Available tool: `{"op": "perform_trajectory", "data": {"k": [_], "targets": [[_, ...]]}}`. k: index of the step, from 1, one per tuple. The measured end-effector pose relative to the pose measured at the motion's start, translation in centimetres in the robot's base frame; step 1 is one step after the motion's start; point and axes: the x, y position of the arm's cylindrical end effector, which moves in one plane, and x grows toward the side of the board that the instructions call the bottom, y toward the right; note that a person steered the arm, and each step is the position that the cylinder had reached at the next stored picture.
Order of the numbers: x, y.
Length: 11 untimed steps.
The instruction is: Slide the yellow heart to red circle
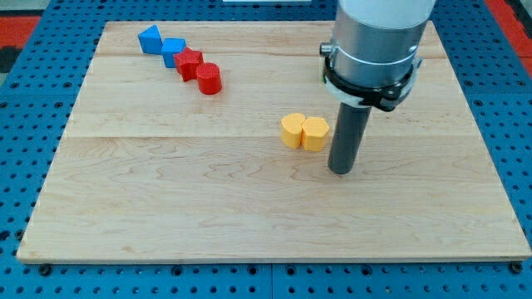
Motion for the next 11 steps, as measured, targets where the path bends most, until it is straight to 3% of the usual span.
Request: {"op": "perform_trajectory", "data": {"k": [5, 7, 11], "targets": [[-2.3, -4.1], [-5.4, -2.1], [-6.2, -7.4]]}}
